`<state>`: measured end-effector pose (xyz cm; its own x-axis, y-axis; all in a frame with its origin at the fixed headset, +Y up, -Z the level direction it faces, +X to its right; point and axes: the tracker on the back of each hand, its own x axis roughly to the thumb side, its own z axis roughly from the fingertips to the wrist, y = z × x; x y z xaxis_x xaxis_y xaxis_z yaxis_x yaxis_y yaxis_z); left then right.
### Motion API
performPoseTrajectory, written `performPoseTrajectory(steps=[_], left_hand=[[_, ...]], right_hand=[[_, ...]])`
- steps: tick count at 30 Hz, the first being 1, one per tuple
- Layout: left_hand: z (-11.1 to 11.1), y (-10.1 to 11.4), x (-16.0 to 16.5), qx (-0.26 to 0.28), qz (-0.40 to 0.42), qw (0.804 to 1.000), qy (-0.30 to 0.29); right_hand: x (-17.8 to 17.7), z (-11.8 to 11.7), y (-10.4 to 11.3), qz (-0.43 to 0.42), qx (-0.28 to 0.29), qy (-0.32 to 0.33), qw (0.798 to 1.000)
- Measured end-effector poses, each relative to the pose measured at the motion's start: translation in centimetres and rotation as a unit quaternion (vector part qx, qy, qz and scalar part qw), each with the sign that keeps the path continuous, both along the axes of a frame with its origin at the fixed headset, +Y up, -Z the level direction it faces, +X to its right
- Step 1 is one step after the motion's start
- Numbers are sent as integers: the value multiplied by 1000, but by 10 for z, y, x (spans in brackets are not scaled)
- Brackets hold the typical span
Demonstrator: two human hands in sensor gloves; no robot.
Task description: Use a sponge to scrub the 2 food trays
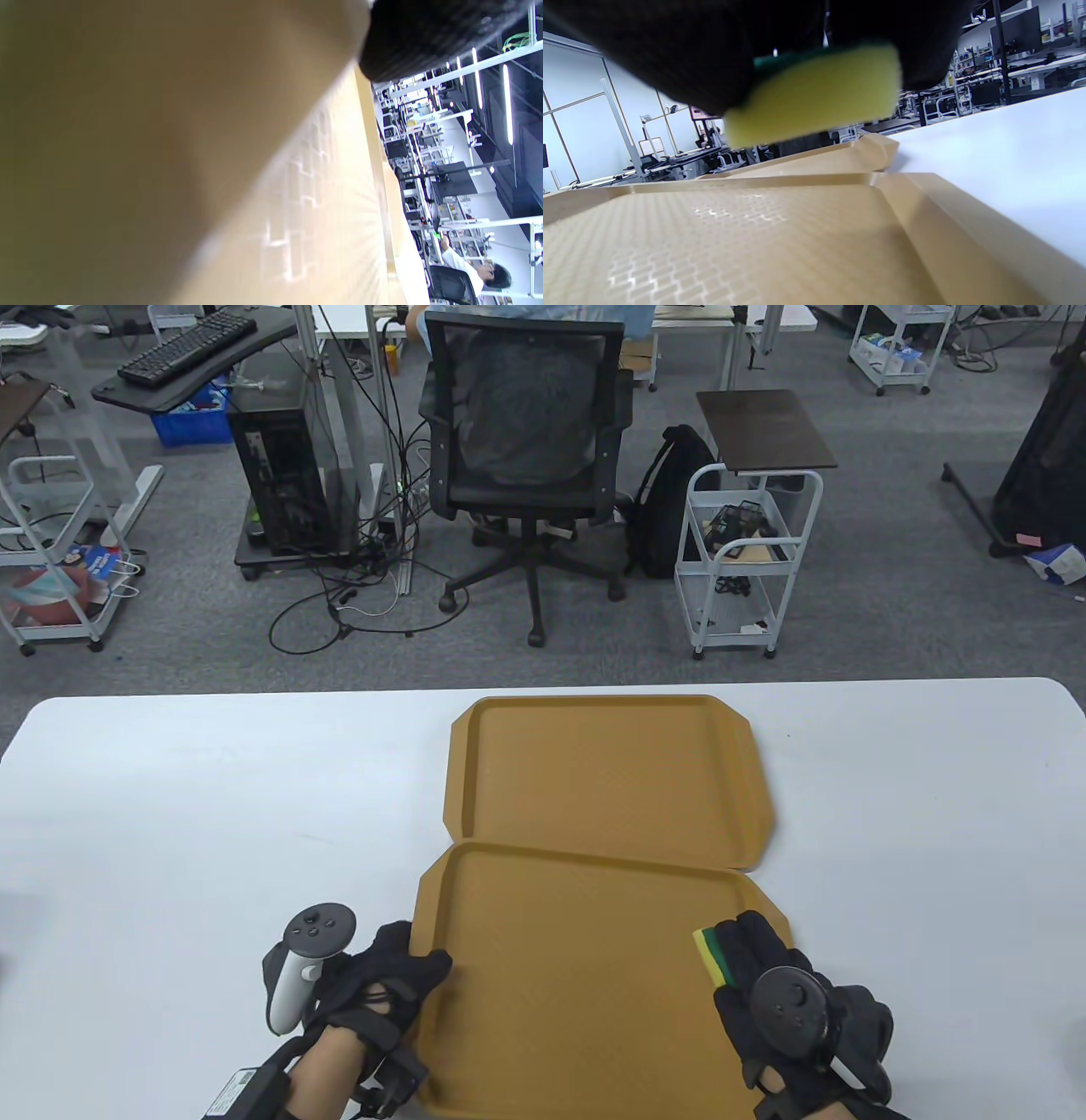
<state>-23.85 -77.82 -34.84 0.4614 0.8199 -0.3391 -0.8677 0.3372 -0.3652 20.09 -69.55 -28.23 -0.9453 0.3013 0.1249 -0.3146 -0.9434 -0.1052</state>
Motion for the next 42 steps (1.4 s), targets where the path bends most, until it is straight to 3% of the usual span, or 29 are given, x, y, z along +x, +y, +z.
performPoseTrajectory(steps=[4,9,18,25,33,42], left_hand=[[4,6,2,3,-8,1000,21],[12,13,3,-16,69,994,78],[2,36,9,-19,104,991,82],[-33,39,13,-19,130,986,99],[-84,12,19,-32,175,970,164],[-137,-9,21,-61,207,957,193]], right_hand=[[1,0,1,-6,4,4,1000],[6,0,4,-26,7,1,1000],[15,6,19,-65,31,-5,997],[21,8,23,-77,35,-9,996],[25,7,23,-78,35,-16,996],[28,3,17,-67,27,-23,997]])
